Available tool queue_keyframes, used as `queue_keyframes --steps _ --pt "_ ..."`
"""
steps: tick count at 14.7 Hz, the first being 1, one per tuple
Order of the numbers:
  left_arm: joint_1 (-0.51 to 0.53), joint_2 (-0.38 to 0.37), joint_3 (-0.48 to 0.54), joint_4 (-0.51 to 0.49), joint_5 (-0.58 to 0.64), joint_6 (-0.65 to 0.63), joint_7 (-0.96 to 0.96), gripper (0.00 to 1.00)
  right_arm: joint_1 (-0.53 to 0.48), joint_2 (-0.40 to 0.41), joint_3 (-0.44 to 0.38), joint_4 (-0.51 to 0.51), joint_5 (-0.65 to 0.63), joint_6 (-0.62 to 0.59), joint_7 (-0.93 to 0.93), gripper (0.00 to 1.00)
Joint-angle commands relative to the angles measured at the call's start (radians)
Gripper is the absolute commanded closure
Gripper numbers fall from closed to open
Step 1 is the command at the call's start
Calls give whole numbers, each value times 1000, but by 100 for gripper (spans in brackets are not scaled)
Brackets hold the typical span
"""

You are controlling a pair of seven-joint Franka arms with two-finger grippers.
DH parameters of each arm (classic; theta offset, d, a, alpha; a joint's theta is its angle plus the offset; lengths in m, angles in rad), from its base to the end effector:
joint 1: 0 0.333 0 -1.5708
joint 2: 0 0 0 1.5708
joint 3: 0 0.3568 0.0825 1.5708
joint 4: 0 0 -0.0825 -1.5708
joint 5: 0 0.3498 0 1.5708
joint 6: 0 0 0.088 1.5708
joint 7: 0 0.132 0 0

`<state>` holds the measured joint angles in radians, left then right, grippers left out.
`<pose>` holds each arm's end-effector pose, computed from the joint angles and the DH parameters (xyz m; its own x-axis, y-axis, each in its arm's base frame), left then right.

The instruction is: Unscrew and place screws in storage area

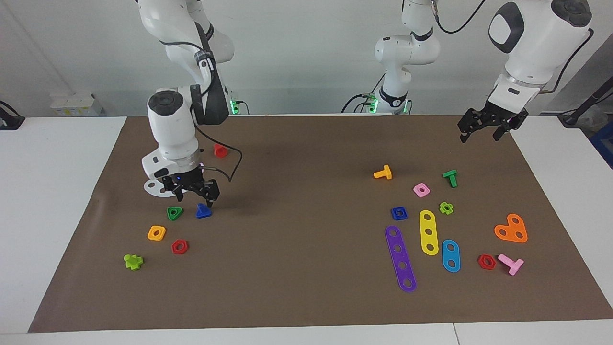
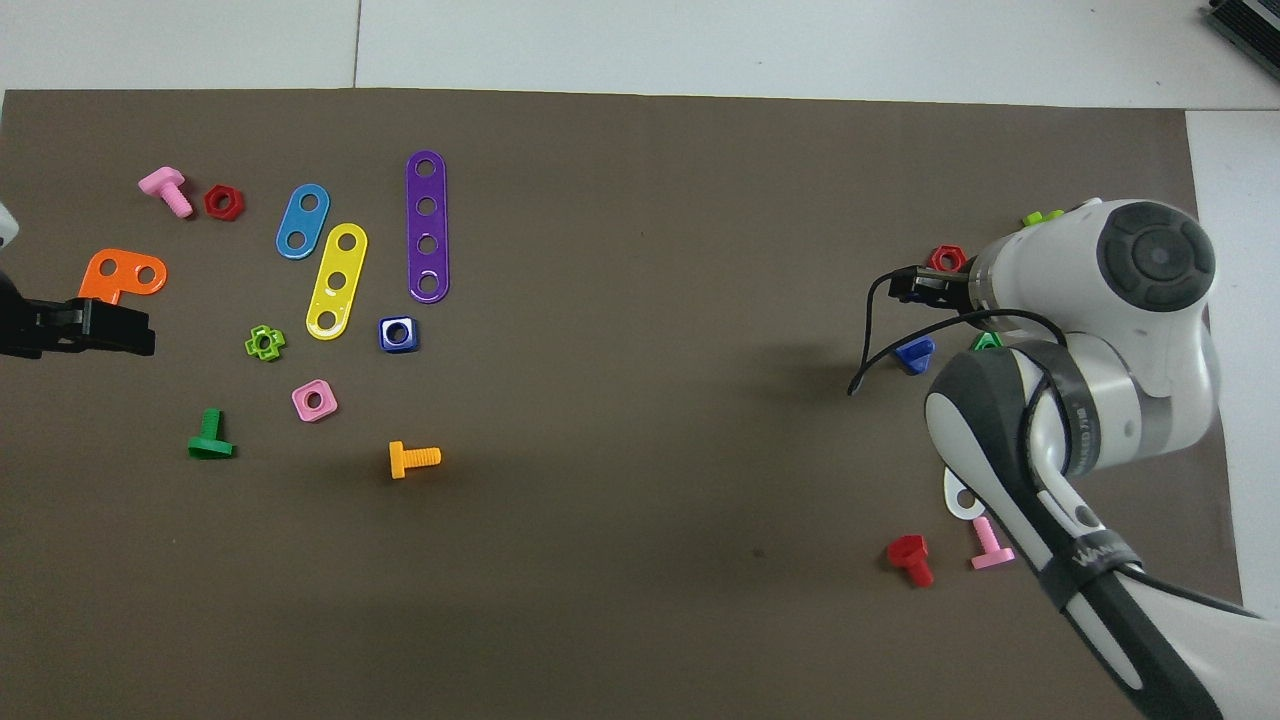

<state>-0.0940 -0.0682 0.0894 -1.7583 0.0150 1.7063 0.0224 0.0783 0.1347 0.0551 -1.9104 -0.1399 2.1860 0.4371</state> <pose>0.5053 0.0010 0.6042 0.9995 -0.0291 0.0157 -0.0290 -0.9995 -0.0092 0.5805 0.0686 0.4713 0.9595 -0.2224 0.1728 -0.2337 -0.9711 0.0481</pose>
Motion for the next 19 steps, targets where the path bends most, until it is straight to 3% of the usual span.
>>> queue_keyframes --steps 1,5,10,15,19 --pt "-3 -28 1 -29 28 13 -7 0 -5 -46 17 98 15 -139 -52 3" --pt "-6 -27 1 -27 28 13 -18 0 -22 -93 6 200 80 -314 -155 3" --pt "-6 -28 1 -27 28 12 -21 0 -34 -193 5 194 83 -463 -175 1" --pt "-4 -27 1 -27 28 13 -21 0 -37 -173 5 280 111 -558 -202 1" --pt "-3 -27 1 -27 28 13 -21 0 -37 -164 5 301 92 -562 -268 1"
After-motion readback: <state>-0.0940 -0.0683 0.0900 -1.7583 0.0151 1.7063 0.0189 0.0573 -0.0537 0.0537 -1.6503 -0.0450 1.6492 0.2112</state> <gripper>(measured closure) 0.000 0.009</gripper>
